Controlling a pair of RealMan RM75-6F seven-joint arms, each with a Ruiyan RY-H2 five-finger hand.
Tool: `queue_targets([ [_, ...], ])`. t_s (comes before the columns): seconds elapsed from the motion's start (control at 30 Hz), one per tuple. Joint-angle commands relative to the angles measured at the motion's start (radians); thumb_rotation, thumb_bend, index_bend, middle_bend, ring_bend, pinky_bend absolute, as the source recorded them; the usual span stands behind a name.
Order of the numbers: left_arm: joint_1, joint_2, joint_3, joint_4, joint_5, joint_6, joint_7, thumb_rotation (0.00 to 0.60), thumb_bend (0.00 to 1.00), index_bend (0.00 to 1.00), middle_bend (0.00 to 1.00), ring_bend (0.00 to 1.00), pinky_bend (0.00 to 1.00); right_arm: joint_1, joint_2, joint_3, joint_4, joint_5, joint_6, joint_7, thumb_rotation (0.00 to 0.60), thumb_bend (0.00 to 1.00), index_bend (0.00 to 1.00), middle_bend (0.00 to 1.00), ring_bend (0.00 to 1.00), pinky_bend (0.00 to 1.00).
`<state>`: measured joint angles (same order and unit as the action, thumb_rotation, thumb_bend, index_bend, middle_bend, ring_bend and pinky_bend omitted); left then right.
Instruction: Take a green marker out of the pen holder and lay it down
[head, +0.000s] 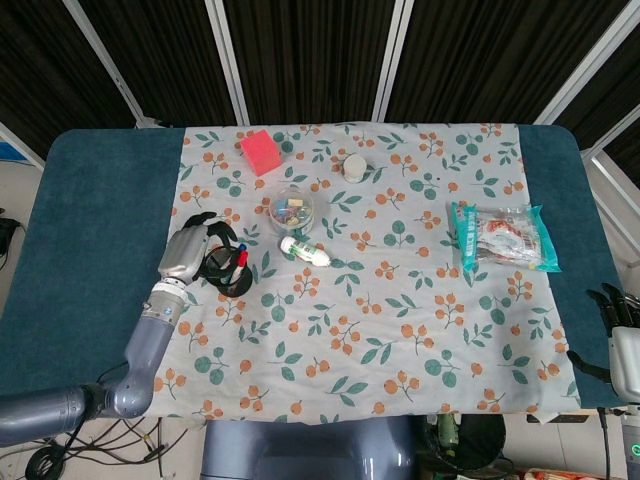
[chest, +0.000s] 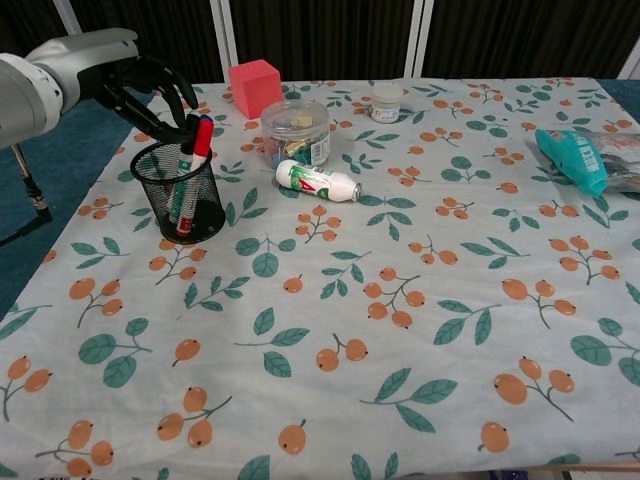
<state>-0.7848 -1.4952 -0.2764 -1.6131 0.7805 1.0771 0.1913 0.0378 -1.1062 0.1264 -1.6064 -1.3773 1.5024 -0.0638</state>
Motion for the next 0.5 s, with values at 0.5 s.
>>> queue_targets([
  [0.5,0.027,-0.017,-0.002,0.032,0.045,-0.014,-0.024,0.600,0.25,0.48,0.53,0.12,0.10,-0.002,0.002,0.004,-0.001,0.006,0.002,0.005,0.600,0.00,0.20,0.14,0.24,0.24],
])
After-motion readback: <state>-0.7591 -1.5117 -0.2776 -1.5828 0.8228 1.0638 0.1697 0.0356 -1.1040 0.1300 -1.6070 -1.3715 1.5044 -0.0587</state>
